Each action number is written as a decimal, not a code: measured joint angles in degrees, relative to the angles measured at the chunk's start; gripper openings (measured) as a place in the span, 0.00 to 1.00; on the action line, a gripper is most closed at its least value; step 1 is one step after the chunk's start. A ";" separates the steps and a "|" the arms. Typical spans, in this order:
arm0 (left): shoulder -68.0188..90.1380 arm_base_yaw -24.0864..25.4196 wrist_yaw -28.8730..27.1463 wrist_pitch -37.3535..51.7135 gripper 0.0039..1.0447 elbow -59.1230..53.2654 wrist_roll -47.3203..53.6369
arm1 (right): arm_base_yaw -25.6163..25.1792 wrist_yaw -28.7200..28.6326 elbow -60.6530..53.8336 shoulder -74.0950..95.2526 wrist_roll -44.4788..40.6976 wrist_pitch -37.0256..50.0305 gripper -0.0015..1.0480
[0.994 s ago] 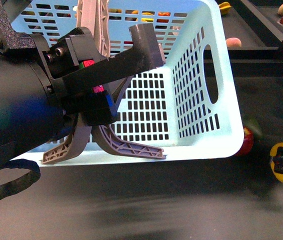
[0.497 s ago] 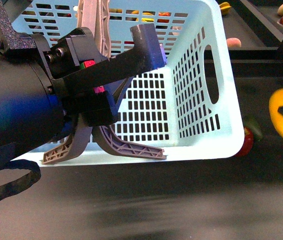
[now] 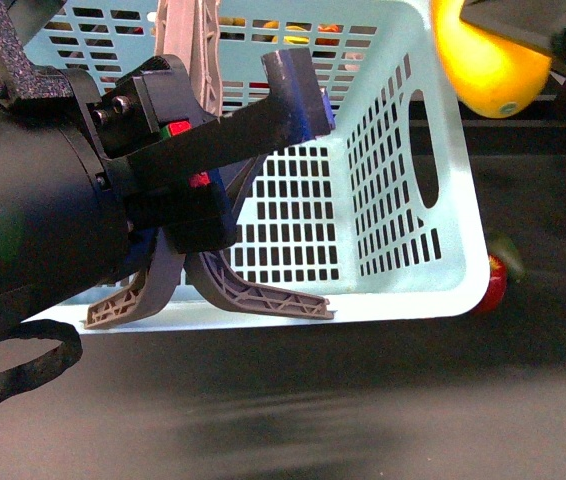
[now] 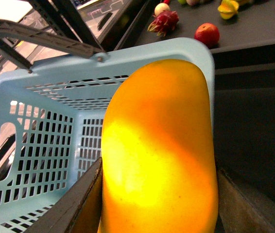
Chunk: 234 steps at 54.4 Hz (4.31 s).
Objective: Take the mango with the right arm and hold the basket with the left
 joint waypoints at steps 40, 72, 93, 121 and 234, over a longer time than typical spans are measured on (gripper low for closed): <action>0.00 -0.04 0.46 -0.37 0.05 -0.15 0.11 | 10.45 15.17 3.02 5.20 0.31 4.70 0.92; -0.02 0.02 0.07 -0.37 0.05 -0.20 -0.20 | 0.31 31.87 -25.68 -52.74 -8.09 -17.79 0.92; -0.02 0.02 0.04 -0.37 0.05 -0.20 -0.24 | -0.74 33.86 -30.77 -55.36 -16.04 -7.17 0.65; -0.02 0.02 -0.04 -0.37 0.05 -0.20 -0.24 | -7.43 27.36 -36.50 -68.70 -18.40 -14.51 0.02; 3.63 -1.99 -18.47 -1.66 0.05 8.85 5.35 | -7.43 27.26 -38.66 -91.73 -18.53 -35.01 0.94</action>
